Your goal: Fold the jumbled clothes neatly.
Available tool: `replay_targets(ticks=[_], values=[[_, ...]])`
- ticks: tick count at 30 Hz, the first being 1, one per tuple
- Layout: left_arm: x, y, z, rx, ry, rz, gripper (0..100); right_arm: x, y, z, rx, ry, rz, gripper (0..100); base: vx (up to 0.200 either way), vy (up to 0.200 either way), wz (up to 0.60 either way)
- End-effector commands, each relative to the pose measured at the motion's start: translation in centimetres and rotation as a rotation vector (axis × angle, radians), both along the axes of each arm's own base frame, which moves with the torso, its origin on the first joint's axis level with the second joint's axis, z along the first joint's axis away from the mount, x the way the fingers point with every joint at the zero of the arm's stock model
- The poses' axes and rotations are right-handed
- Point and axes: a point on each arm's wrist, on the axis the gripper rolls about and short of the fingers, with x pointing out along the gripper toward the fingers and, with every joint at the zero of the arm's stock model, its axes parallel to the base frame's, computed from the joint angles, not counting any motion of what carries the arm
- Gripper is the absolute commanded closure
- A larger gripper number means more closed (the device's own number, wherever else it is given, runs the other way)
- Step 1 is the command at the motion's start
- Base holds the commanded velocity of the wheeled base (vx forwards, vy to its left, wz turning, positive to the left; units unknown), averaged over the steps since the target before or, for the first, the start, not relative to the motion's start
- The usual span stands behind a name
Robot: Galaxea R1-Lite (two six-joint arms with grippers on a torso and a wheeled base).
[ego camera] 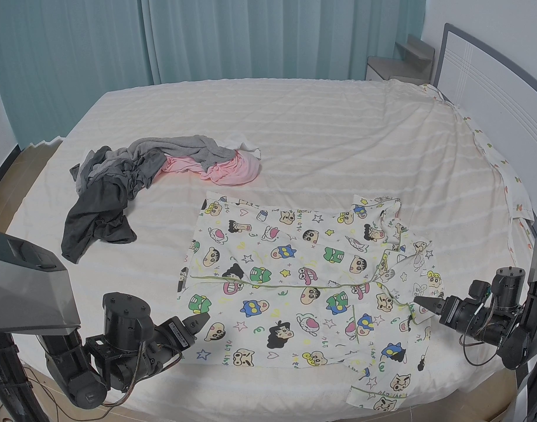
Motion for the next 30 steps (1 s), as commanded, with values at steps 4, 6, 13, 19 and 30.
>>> replay_targets(ticks=[4,6,13,19,30], values=[[0.2,-0.1,-1.0,0.016,0.031,0.003,0,-0.4,0.0,-0.8,-0.001,0.042,0.004,0,-0.200,0.000,0.00],[0.6,-0.1,-1.3,0.018,0.037,0.010,0,-0.3,0.0,-1.2,-0.001,0.058,0.001,0,-0.100,0.000,0.00],[2.3,-0.2,-3.6,-0.002,0.094,0.070,0,-0.2,0.0,-2.2,-0.001,0.100,0.006,0,0.000,0.000,0.00],[5.3,0.3,-5.2,-0.011,0.089,0.137,0,-0.1,0.3,-2.4,0.000,0.106,0.016,0,0.000,0.000,0.00],[7.5,-0.6,-5.4,-0.038,0.032,0.140,0,-0.1,0.6,-2.4,0.003,0.109,0.028,0,0.000,0.000,0.00]])
